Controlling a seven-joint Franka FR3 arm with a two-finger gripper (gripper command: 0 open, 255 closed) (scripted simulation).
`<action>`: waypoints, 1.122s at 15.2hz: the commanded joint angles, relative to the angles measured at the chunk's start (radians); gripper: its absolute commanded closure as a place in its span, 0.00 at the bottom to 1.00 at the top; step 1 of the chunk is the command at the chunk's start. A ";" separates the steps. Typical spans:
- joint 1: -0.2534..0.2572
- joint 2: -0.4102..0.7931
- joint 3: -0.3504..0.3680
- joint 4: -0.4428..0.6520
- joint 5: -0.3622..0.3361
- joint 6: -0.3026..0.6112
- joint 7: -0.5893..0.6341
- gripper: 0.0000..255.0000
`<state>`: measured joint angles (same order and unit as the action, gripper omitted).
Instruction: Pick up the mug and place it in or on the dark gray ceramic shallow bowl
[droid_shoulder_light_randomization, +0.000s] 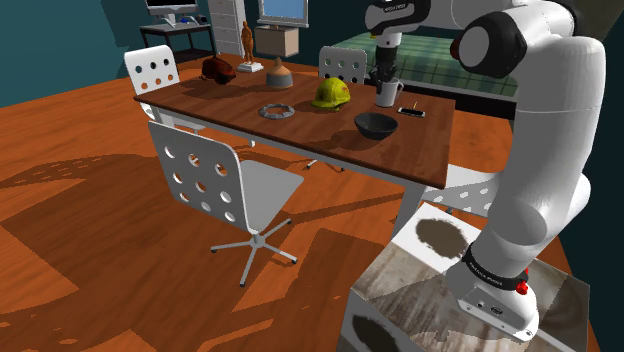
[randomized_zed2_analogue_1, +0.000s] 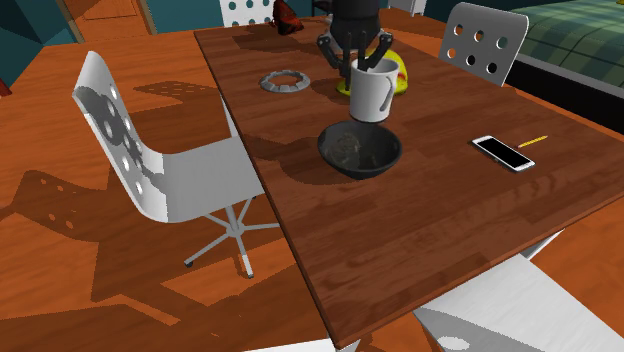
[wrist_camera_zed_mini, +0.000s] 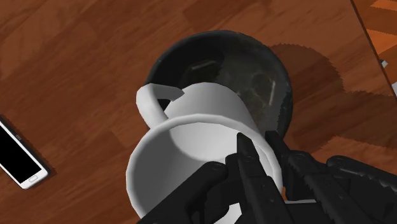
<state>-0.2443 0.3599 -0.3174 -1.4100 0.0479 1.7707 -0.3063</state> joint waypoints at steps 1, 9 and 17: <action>0.002 0.000 0.001 -0.027 0.000 0.028 0.001 1.00; 0.006 0.008 0.004 -0.123 0.003 0.131 0.003 1.00; 0.006 0.020 0.006 -0.170 0.007 0.190 0.003 1.00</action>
<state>-0.2380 0.3796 -0.3115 -1.5799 0.0545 1.9593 -0.3036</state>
